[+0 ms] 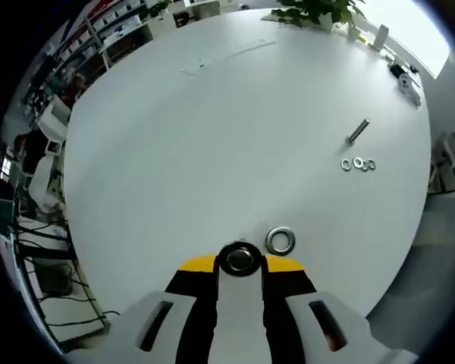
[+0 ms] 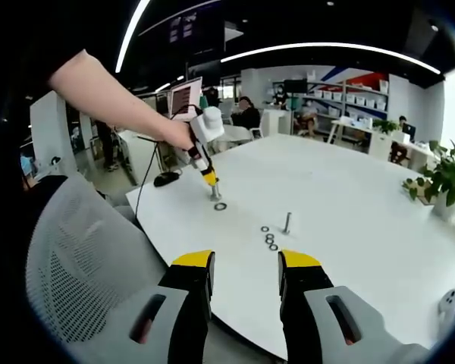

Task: Place the washer onto the threaded stud by aligning its center hole with the stud, sliding it down to the base, and recovering from edge contact or off-axis alignment until the washer reaches the visible bottom stop.

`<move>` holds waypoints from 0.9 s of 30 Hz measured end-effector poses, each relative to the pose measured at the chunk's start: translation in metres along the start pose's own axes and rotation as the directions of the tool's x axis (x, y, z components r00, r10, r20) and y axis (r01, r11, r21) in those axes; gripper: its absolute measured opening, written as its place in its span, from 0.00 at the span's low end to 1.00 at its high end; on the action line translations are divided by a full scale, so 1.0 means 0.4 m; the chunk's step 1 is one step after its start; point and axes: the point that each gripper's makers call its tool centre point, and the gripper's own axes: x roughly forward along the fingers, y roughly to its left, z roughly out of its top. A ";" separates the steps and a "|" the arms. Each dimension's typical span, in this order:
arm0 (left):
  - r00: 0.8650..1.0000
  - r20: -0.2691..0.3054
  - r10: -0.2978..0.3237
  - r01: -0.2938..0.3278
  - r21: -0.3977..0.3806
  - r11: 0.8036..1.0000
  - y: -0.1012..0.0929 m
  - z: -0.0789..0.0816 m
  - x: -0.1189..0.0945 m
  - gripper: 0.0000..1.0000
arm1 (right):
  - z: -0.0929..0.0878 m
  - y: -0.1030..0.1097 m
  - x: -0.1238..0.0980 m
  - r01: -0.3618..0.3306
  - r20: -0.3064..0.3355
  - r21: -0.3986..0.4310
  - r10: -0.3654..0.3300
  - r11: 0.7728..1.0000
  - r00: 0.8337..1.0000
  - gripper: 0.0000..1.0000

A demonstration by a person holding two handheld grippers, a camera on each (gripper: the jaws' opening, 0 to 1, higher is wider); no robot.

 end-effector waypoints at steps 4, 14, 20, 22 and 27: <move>1.000 -0.007 -0.012 0.012 -0.012 1.000 -0.008 -0.003 -0.003 0.19 | 0.000 -0.002 0.000 0.003 0.000 0.001 -0.003 1.000 1.000 0.36; 0.999 -0.041 -0.030 0.028 -0.052 0.998 -0.005 0.000 -0.005 0.19 | -0.001 -0.002 -0.001 0.004 -0.002 0.000 -0.004 1.000 1.000 0.36; 0.996 -0.088 -0.027 0.022 -0.059 0.998 -0.005 0.000 0.000 0.19 | -0.002 -0.002 -0.001 0.007 -0.003 0.000 -0.007 1.000 1.000 0.36; 0.995 -0.097 -0.030 0.023 -0.073 0.997 -0.006 -0.003 0.002 0.19 | -0.002 -0.002 -0.001 0.008 -0.003 0.000 -0.008 1.000 1.000 0.36; 0.994 -0.106 -0.029 0.022 -0.073 0.997 -0.005 -0.008 0.023 0.19 | -0.002 -0.003 -0.001 0.010 -0.003 -0.002 -0.010 1.000 1.000 0.36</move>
